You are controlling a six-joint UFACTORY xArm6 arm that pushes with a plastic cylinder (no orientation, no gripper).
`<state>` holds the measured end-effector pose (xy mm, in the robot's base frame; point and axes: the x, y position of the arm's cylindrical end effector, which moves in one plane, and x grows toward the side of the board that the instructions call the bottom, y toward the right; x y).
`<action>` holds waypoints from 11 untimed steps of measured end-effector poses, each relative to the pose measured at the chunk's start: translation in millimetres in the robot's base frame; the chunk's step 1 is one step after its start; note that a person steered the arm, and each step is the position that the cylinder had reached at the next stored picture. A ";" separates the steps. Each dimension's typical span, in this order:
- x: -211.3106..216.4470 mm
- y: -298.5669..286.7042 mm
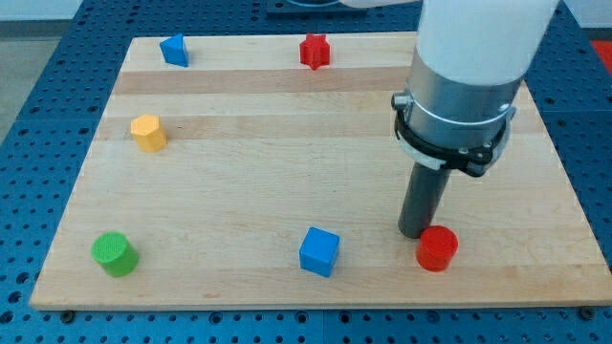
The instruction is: Push the red circle towards the bottom right
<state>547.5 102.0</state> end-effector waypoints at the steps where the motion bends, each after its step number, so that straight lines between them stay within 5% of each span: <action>1: 0.2 -9.2; 4: 32.9 -17.7; 11: 33.3 58.4</action>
